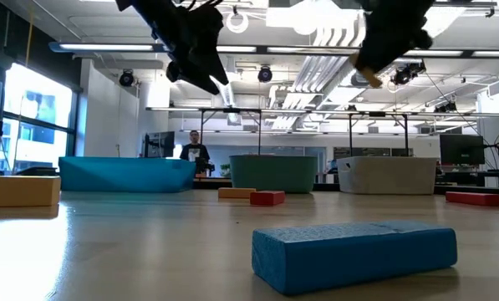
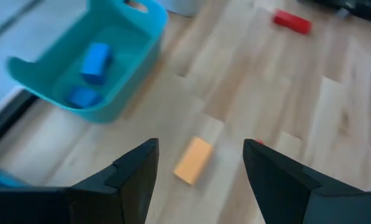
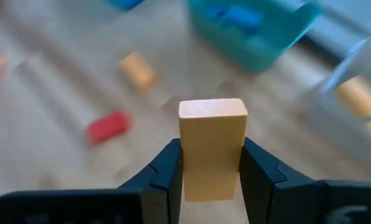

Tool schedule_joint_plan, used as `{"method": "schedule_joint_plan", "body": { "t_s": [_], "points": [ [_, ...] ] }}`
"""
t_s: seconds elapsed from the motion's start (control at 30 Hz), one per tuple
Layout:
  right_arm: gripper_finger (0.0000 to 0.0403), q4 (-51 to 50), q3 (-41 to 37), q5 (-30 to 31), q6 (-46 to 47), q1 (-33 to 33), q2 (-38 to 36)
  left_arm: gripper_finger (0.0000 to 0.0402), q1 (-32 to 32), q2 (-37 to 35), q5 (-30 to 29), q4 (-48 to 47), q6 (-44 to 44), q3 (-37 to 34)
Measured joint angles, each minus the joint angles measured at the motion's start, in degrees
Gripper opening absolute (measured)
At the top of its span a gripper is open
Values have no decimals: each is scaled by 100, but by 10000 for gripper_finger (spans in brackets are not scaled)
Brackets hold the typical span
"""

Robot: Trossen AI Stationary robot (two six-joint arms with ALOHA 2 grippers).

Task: Sort & place blocks by color
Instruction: Put the yellow block into the gray bin

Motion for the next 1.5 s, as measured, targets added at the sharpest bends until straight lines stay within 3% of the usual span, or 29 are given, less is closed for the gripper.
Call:
{"method": "schedule_joint_plan", "body": {
  "t_s": [0.33, 0.6, 0.77, 1.03, 1.4, 1.5],
  "points": [
    [94, 1047, 0, 608, -1821, -2332, -18, 225, 643, 0, -100, 736, 724, 0],
    [94, 1239, -67, 660, -1930, -3878, 20, 225, 1169, 0, -99, 1058, 1268, 0],
    [94, 1268, -408, 286, -1532, -4650, 28, 225, 1432, 0, -99, 1151, 1559, 0],
    [94, 1810, -1232, -304, -1113, -5373, 28, 225, 1751, 0, -97, 1237, 1804, 0],
    [96, 2259, -2141, -569, -703, -5671, 28, 225, 1872, 0, -25, 1542, 1802, 0],
    [118, 2301, -2243, -588, -624, -5723, 28, 225, 1870, 0, 139, 1596, 1799, 0]
  ]
}}
